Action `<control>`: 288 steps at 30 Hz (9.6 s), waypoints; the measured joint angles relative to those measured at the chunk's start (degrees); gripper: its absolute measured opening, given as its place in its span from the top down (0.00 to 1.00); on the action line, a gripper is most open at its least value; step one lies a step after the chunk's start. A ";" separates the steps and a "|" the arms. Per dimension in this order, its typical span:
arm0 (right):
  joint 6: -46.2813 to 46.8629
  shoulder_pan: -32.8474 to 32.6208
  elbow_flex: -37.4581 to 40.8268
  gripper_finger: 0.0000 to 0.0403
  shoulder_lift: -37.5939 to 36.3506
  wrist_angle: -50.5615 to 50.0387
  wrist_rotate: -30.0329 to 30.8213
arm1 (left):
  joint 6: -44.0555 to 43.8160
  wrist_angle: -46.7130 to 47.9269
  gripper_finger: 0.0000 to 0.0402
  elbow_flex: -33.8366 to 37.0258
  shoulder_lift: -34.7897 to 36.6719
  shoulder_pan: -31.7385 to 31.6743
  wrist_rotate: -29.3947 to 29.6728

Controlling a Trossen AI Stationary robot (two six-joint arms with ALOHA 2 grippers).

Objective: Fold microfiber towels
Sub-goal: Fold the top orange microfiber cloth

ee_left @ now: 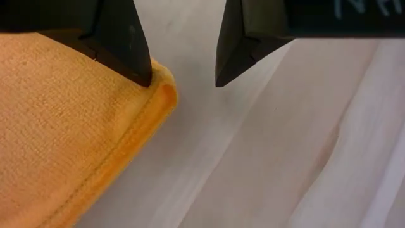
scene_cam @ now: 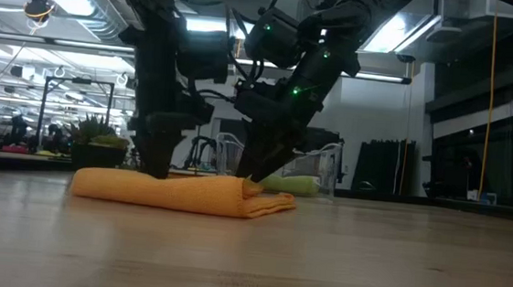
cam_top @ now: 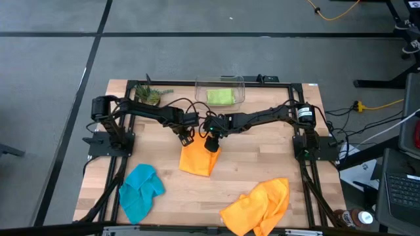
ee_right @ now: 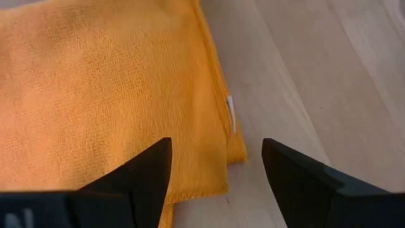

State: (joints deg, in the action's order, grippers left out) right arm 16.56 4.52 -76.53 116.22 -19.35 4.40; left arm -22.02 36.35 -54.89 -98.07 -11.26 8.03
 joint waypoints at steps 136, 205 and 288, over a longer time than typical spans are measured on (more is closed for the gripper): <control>17.92 -23.85 -8.17 0.99 1.31 -6.84 19.20 | -7.33 -5.05 1.00 -0.31 14.35 27.61 1.38; 5.37 -19.77 -14.73 0.62 0.98 -29.56 4.98 | -20.26 26.53 0.63 -8.24 27.79 31.07 7.46; 0.35 -28.29 -1.14 0.61 8.04 8.92 9.81 | -7.01 -18.55 0.70 6.67 -2.99 42.80 10.77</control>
State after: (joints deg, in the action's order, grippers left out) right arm 16.91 -23.77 -77.67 124.27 -10.43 14.21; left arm -29.03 17.80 -48.23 -101.07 31.54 18.79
